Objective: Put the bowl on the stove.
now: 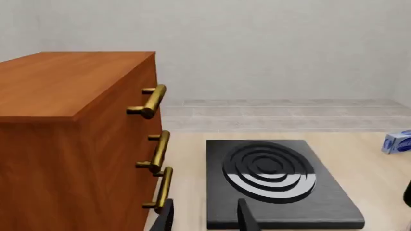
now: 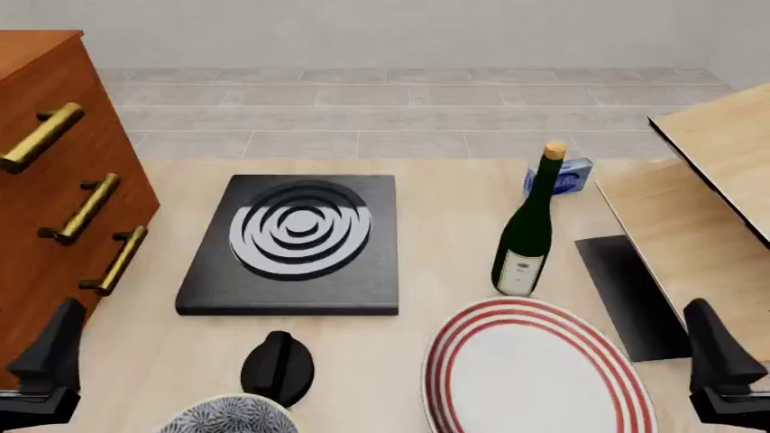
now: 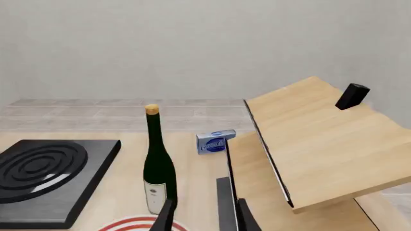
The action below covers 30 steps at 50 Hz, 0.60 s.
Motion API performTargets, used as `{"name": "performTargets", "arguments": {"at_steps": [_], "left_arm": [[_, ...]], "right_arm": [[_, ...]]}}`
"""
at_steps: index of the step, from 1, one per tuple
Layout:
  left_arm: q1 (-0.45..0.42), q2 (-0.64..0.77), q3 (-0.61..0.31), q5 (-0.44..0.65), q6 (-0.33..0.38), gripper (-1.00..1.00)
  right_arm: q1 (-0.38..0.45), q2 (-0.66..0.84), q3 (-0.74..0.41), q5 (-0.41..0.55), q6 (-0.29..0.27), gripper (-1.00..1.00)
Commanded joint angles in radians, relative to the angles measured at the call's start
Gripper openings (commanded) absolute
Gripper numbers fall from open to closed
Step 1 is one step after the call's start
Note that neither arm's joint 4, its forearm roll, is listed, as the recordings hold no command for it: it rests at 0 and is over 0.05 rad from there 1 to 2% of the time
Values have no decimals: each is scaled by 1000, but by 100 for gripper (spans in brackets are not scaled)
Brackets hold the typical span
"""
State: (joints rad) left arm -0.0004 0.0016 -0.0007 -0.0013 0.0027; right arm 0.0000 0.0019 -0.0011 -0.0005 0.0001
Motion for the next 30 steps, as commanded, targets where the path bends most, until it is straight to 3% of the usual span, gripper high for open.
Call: {"name": "performTargets", "arguments": {"at_steps": [1, 19, 30], "left_arm": [[6, 0, 0, -6, 25, 100], [-11, -1, -4, 15, 57, 100], [-70, 26, -49, 109, 46, 100]], "right_arm": [[0, 6, -3, -1, 0, 100], [0, 6, -3, -1, 0, 100], [0, 6, -3, -1, 0, 100]]}}
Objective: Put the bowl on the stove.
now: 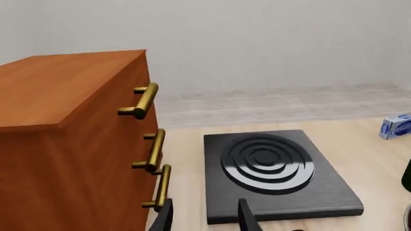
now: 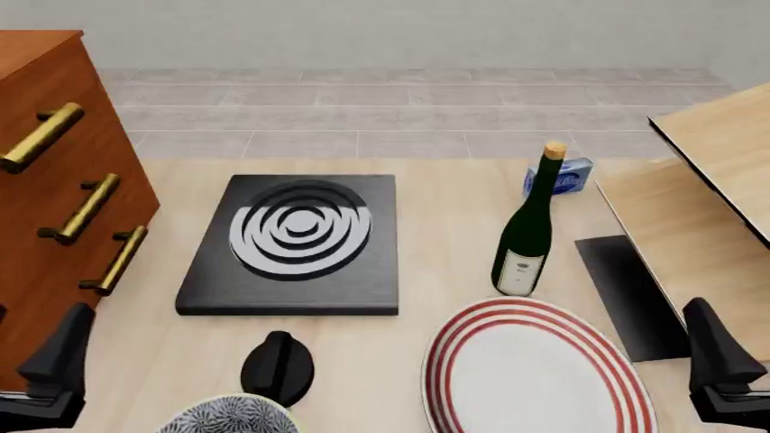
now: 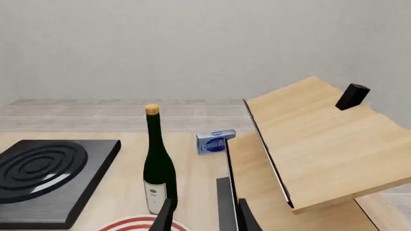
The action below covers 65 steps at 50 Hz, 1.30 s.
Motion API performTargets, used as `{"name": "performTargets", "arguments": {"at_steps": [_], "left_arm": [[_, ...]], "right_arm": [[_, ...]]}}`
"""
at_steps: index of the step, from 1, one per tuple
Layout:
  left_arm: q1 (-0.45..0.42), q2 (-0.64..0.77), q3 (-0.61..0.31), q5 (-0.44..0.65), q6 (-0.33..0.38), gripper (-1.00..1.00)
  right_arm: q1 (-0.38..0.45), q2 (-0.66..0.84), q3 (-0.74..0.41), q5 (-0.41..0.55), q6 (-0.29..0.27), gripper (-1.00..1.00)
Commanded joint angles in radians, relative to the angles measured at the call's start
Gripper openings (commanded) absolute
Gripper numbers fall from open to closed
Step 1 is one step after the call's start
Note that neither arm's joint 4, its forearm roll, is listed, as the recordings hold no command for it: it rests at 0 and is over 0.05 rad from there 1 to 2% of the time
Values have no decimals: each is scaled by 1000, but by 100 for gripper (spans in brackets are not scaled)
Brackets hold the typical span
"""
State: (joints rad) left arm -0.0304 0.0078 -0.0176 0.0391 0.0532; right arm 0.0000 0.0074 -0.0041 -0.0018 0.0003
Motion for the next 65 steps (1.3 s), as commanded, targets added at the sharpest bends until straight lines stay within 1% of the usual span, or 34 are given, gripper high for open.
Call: {"name": "performTargets", "arguments": {"at_steps": [1, 4, 5, 9, 10, 12, 15, 16, 18, 20, 21, 23, 25, 27, 29, 30, 32, 35, 39, 48, 51, 53, 55, 57, 60, 61, 62, 65], "left_arm": [[-47, 18, -37, 80, -4, 100], [-67, -2, -70, 146, -3, 100], [-76, 7, -74, 153, -5, 100], [-116, 12, -115, 240, -28, 100], [-119, 8, -119, 247, -25, 100], [-142, 1, -145, 297, -30, 100], [-151, -3, -164, 323, -36, 100], [-159, 9, -163, 340, -54, 100], [-164, -5, -170, 350, -33, 100], [-175, -5, -172, 364, -33, 100], [-183, 2, -180, 393, -40, 100], [-189, 2, -188, 403, -37, 100], [-203, 23, -192, 418, -48, 100], [-222, -2, -203, 446, -22, 100], [-232, 18, -207, 458, -38, 100], [-239, 13, -216, 472, -31, 100], [-247, 43, -220, 480, -57, 100], [-244, 28, -235, 497, -43, 100], [-226, 34, -233, 498, -26, 100], [-220, 57, -265, 530, -23, 100], [-224, 47, -286, 563, -25, 100], [-247, 54, -299, 594, -44, 100], [-253, 43, -313, 621, -37, 100], [-254, 59, -312, 623, -44, 100], [-277, 50, -336, 662, -42, 100], [-289, 53, -337, 673, -42, 100], [-322, 37, -348, 710, -45, 100], [-344, 24, -351, 752, -32, 100]], "right_arm": [[0, 0, 0, 0, 0, 100], [0, 0, 0, 0, 0, 100], [0, 0, 0, 0, 0, 100], [0, 0, 0, 0, 0, 100], [0, 0, 0, 0, 0, 100], [0, 0, 0, 0, 0, 100], [0, 0, 0, 0, 0, 100], [0, 0, 0, 0, 0, 100], [0, 0, 0, 0, 0, 100], [0, 0, 0, 0, 0, 100], [0, 0, 0, 0, 0, 100], [0, 0, 0, 0, 0, 100], [0, 0, 0, 0, 0, 100], [0, 0, 0, 0, 0, 100], [0, 0, 0, 0, 0, 100], [0, 0, 0, 0, 0, 100], [0, 0, 0, 0, 0, 100], [0, 0, 0, 0, 0, 100], [0, 0, 0, 0, 0, 100], [0, 0, 0, 0, 0, 100], [0, 0, 0, 0, 0, 100], [0, 0, 0, 0, 0, 100], [0, 0, 0, 0, 0, 100], [0, 0, 0, 0, 0, 100], [0, 0, 0, 0, 0, 100], [0, 0, 0, 0, 0, 100], [0, 0, 0, 0, 0, 100], [0, 0, 0, 0, 0, 100]]}}
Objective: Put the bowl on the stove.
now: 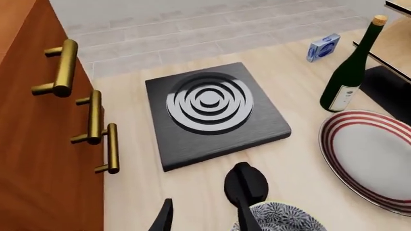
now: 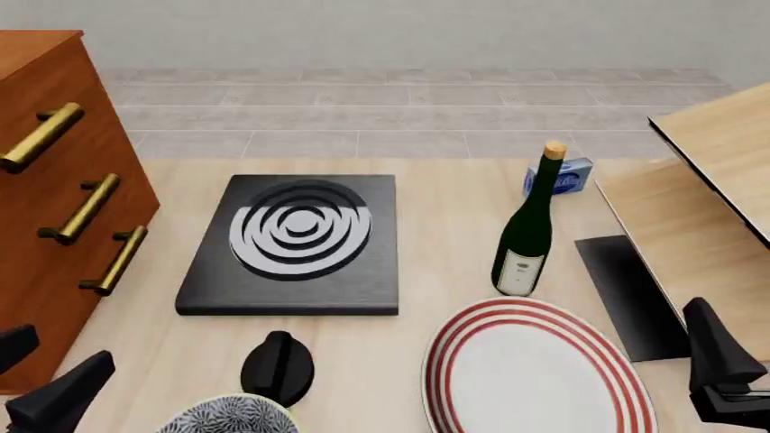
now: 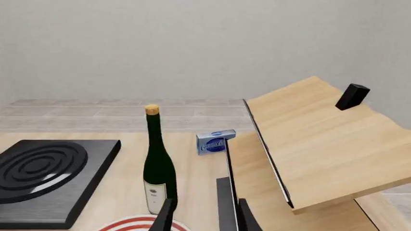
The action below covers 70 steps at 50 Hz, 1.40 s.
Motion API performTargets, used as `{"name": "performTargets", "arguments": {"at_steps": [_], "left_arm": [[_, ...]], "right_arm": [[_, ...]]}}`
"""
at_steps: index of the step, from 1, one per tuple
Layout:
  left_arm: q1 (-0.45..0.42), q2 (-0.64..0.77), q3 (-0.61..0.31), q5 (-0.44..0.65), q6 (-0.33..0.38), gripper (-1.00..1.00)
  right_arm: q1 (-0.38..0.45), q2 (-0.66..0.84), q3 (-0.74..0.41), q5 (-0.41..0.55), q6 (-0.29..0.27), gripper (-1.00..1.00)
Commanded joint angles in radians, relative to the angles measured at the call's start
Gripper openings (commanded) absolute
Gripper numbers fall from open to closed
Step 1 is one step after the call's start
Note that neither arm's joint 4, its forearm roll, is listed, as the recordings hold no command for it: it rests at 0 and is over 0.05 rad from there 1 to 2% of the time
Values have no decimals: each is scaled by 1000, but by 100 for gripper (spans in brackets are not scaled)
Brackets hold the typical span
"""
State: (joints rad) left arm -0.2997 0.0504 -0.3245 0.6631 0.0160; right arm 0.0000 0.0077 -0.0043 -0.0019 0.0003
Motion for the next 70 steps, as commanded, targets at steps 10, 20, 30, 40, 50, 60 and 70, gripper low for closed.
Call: {"name": "performTargets", "arguments": {"at_steps": [10, 20, 30, 40, 50, 60, 70], "left_arm": [[-111, 25, -63, 166, -9, 100], [-125, 44, -85, 189, 5, 100], [-165, 60, -56, 202, -26, 100], [-215, 73, -49, 219, -58, 100], [-250, 102, -33, 213, -73, 100], [-315, 116, -32, 234, -165, 100], [-327, 130, -19, 229, -194, 100]], "right_arm": [[0, 0, 0, 0, 0, 100], [0, 0, 0, 0, 0, 100], [0, 0, 0, 0, 0, 100], [0, 0, 0, 0, 0, 100], [0, 0, 0, 0, 0, 100], [0, 0, 0, 0, 0, 100], [0, 0, 0, 0, 0, 100]]}}
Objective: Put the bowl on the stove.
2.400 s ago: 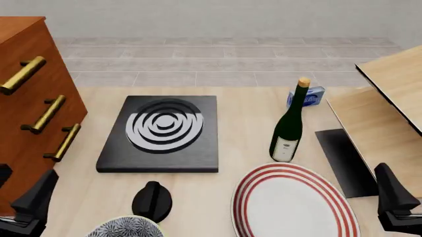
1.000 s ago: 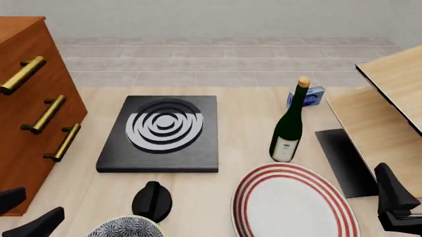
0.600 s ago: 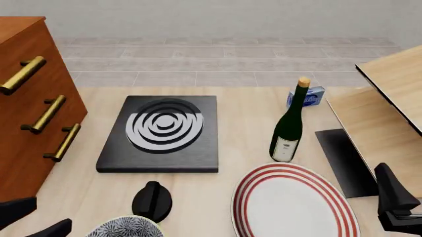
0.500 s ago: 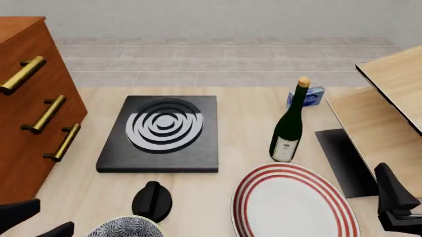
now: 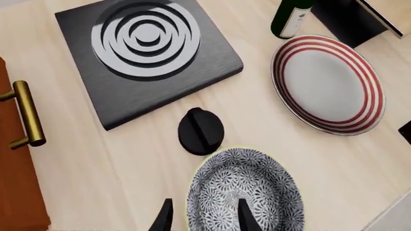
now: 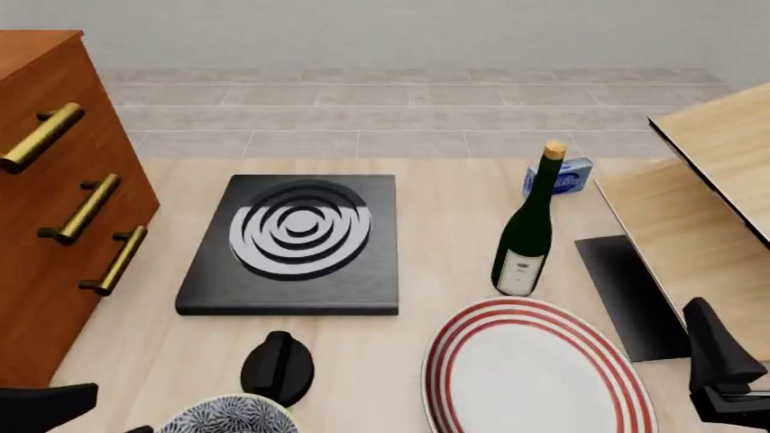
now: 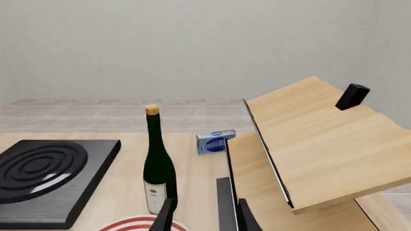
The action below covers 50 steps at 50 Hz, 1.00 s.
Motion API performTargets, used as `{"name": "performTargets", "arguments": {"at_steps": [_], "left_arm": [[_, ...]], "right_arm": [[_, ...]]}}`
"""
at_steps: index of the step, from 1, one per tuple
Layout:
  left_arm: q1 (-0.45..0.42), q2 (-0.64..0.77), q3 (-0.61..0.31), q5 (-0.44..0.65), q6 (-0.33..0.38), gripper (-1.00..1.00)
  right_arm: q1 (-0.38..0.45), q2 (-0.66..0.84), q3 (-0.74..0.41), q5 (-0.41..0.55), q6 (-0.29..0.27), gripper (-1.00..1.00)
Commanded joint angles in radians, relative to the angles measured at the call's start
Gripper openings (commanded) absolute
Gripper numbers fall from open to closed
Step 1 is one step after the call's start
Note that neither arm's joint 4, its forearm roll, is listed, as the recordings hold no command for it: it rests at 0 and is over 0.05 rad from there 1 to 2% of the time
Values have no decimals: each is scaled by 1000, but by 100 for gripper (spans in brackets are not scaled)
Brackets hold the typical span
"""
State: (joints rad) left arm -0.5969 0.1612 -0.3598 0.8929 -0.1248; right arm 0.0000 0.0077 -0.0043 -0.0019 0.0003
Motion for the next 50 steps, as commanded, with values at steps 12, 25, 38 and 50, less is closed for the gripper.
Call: {"name": "performTargets", "arguments": {"at_steps": [12, 25, 38, 50], "left_arm": [[4, 40, 43, -53, -36, 100], [7, 47, 86, -83, -30, 100], [34, 69, 133, -144, 3, 100], [47, 88, 173, -195, 22, 100]], "right_arm": [[0, 0, 0, 0, 0, 100], [0, 0, 0, 0, 0, 100], [0, 0, 0, 0, 0, 100], [0, 0, 0, 0, 0, 100]]}}
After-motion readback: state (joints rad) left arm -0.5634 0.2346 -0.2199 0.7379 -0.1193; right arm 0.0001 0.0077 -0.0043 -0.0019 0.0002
